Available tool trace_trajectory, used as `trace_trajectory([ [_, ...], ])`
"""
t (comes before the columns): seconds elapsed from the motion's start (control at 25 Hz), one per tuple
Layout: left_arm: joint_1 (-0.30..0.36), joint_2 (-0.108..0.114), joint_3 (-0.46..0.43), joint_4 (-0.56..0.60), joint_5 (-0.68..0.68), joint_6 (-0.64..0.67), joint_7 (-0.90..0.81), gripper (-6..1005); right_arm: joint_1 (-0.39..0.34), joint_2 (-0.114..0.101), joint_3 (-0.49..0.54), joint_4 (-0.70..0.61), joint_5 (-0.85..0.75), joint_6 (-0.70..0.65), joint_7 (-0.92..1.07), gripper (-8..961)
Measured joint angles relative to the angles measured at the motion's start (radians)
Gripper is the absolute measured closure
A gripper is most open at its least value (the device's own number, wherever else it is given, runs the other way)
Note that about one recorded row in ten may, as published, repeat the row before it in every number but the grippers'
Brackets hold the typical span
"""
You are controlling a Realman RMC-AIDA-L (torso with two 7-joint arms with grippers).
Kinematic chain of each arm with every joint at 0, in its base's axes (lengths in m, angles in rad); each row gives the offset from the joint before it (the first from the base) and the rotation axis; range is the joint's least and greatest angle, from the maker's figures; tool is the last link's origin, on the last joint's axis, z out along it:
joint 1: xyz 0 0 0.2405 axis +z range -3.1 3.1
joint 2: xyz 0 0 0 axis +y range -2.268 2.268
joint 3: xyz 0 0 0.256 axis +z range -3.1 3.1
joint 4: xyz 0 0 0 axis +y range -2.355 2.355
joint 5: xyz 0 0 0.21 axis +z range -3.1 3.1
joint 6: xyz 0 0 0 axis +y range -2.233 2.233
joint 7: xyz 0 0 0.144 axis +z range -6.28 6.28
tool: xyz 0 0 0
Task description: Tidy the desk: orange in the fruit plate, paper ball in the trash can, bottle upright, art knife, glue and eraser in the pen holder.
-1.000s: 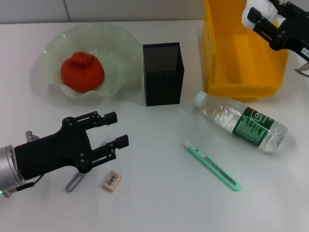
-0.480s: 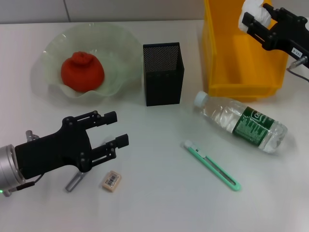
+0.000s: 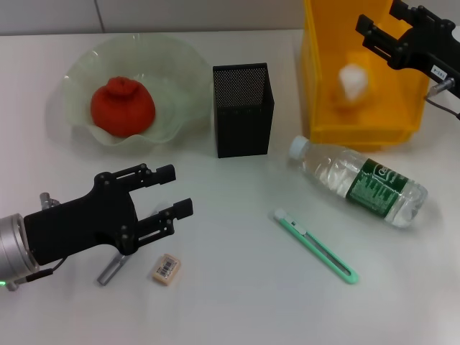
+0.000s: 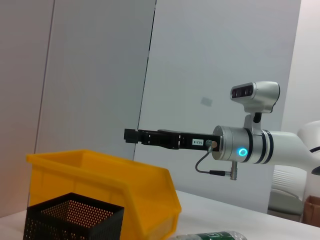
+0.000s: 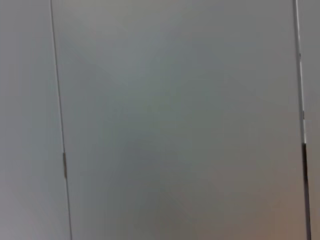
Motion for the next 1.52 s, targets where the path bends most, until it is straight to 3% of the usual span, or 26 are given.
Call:
trace_trajectory([
  [0.2,0.000,0.000,0.000,0.000,0.000,0.000,0.000,399,-0.018,0.000,-0.035,-0.049,-0.020,-0.023,0.047,253],
  [0.32,-0.001,0.001,-0.001,0.000,-0.001,0.000,0.000,399,-0.050,-0.002,-0.091,-0.157,-0.099,-0.029,0.186,254],
  [0.64,-0.002,0.002,-0.004,0.001,-0.001,-0.001,0.000,399,-0.068,0.000,-0.115,-0.550,-0.559,-0.112,0.697,253],
  [0.88,-0.003,0.001,-0.006,0.001,-0.002,-0.001,0.000,399,0.028,-0.004,-0.106,-0.764,-0.919,-0.320,1.111,134],
  [1.04,-0.004,0.002,-0.006,0.002,-0.003,-0.001,0.000,399,0.122,-0.006,-0.085,-0.868,-1.145,-0.470,1.331,120],
  [1.36,-0.009,0.002,0.000,0.007,-0.001,-0.001,0.000,399,0.285,-0.008,-0.084,-0.937,-1.453,-0.751,1.539,115],
  [1.52,-0.010,0.002,0.000,0.006,-0.001,0.000,0.000,398,0.297,-0.006,-0.098,-0.931,-1.522,-0.791,1.580,115],
])
